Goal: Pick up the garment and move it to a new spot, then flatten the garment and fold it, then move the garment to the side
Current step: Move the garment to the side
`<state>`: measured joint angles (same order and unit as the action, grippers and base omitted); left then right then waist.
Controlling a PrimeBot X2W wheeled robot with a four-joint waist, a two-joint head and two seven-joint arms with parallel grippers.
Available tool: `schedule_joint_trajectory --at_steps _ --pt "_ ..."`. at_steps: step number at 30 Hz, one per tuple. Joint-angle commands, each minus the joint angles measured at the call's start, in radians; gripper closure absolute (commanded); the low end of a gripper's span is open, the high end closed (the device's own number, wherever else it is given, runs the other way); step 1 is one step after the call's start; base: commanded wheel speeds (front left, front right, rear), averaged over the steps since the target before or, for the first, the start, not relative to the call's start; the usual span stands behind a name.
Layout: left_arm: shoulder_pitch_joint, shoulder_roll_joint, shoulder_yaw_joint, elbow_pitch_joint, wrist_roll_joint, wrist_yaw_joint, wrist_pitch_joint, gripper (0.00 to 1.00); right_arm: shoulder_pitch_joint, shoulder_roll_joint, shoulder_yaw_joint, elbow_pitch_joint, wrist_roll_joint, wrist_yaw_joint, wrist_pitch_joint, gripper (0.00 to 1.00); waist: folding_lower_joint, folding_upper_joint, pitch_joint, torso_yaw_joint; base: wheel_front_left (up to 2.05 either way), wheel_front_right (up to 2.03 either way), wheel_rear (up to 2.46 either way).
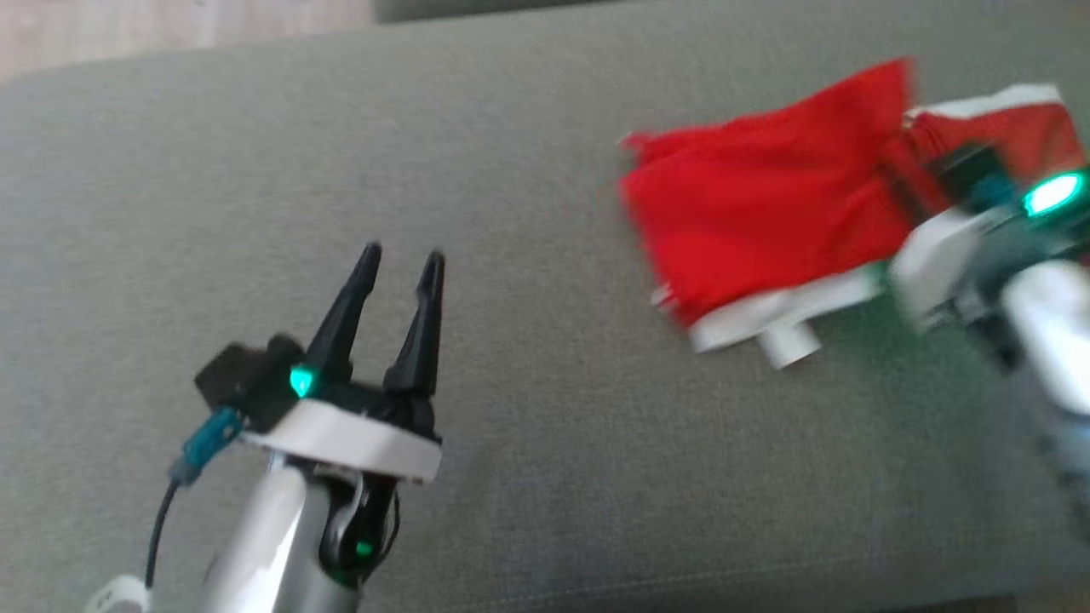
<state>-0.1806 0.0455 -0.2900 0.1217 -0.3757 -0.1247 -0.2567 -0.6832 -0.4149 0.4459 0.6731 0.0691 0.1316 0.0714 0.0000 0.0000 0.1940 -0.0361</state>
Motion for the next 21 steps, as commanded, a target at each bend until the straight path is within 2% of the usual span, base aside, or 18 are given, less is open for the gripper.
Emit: schedule_joint_trajectory --at_steps 1,5,12,17,21 --pt "-0.056 0.005 0.023 -0.040 -0.009 -0.006 -0.005 0.00 -0.044 -0.029 0.000 -0.039 0.016 -0.001 0.007 1.00 0.0000 0.0000 0.045 -0.031 0.00 0.00 0.00" --pt "-0.092 0.005 -0.007 -0.043 -0.014 -0.006 -0.005 0.00 -0.095 -0.140 -0.033 -0.045 0.019 -0.001 0.042 1.00 0.0000 0.0000 0.096 -0.033 0.00 0.00 0.00" --pt "-0.124 0.005 -0.020 -0.035 -0.016 -0.006 -0.005 0.00 -0.117 -0.287 -0.107 -0.014 -0.001 -0.001 0.096 1.00 0.0000 0.0000 0.165 -0.002 0.00 0.00 0.00" --pt "-0.136 0.005 -0.020 -0.038 -0.022 -0.006 -0.005 0.00 -0.088 -0.361 -0.160 0.001 -0.011 -0.001 0.118 1.00 0.0000 0.0000 0.196 0.031 0.00 0.00 0.00" --pt "-0.143 0.005 -0.023 -0.042 -0.021 -0.006 -0.005 0.00 -0.069 -0.388 -0.212 0.010 -0.026 -0.001 0.154 1.00 0.0000 0.0000 0.218 0.049 0.00 0.00 0.00"
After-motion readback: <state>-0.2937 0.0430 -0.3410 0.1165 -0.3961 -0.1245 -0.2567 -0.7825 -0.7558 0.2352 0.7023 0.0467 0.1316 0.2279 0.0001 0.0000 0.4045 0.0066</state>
